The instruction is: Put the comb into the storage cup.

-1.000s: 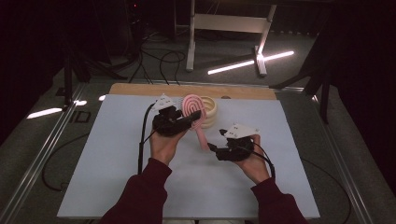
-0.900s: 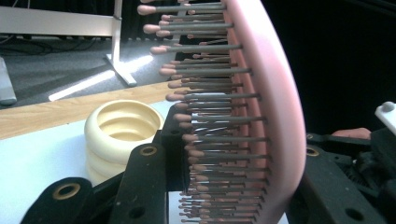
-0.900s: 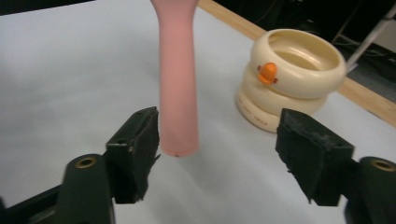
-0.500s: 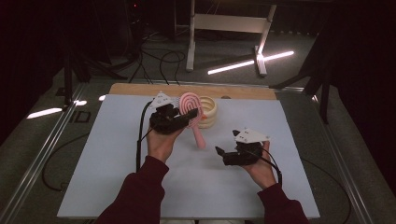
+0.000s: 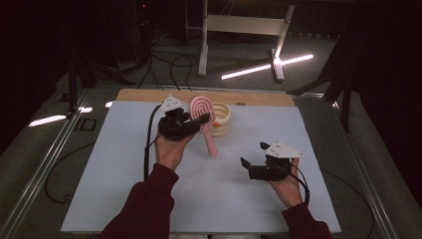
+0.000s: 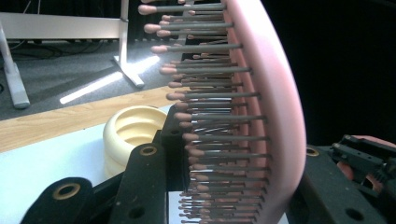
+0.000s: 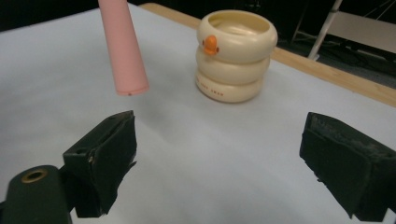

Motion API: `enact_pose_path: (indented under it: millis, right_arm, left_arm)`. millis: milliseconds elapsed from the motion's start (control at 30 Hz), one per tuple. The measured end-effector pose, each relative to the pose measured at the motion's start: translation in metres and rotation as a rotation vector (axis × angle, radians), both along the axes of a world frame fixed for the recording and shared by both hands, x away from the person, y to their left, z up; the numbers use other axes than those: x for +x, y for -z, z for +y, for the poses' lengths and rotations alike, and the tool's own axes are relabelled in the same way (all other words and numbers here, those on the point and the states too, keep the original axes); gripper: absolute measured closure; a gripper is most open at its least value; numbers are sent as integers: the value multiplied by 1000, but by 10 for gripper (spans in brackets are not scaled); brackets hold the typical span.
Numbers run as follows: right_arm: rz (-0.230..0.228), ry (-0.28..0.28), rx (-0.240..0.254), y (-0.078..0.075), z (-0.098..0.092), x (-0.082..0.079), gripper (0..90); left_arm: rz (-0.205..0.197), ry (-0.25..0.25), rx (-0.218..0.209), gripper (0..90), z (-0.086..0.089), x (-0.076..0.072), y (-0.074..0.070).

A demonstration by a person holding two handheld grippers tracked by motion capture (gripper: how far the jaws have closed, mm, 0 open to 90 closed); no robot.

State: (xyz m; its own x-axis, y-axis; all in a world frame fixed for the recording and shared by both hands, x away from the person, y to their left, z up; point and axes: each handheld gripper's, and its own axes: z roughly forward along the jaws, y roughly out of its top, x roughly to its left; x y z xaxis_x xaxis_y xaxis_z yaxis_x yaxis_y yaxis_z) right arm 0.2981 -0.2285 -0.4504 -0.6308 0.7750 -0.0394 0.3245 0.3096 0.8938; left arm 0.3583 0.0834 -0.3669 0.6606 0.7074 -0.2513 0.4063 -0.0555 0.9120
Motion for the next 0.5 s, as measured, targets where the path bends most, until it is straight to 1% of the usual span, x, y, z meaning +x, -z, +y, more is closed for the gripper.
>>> enact_pose_path:
  millis: [67,233,333,400,500]
  right_arm:
    - [-6,-3,8,-1,0,-1,109]
    - [2,-8,26,-1,-1,-6,107]
    - [7,9,35,1,-3,-9,103]
    - [-4,16,45,4,-5,-11,103]
    - [3,43,58,11,-11,-14,102]
  left_arm:
    - [-1,-2,0,638,1,0,0]
    - [-7,-5,4,638,4,0,-3]
    - [-14,-8,11,638,6,0,-5]
    - [-15,-11,6,638,9,1,-6]
    - [-15,-16,6,638,11,2,-8]
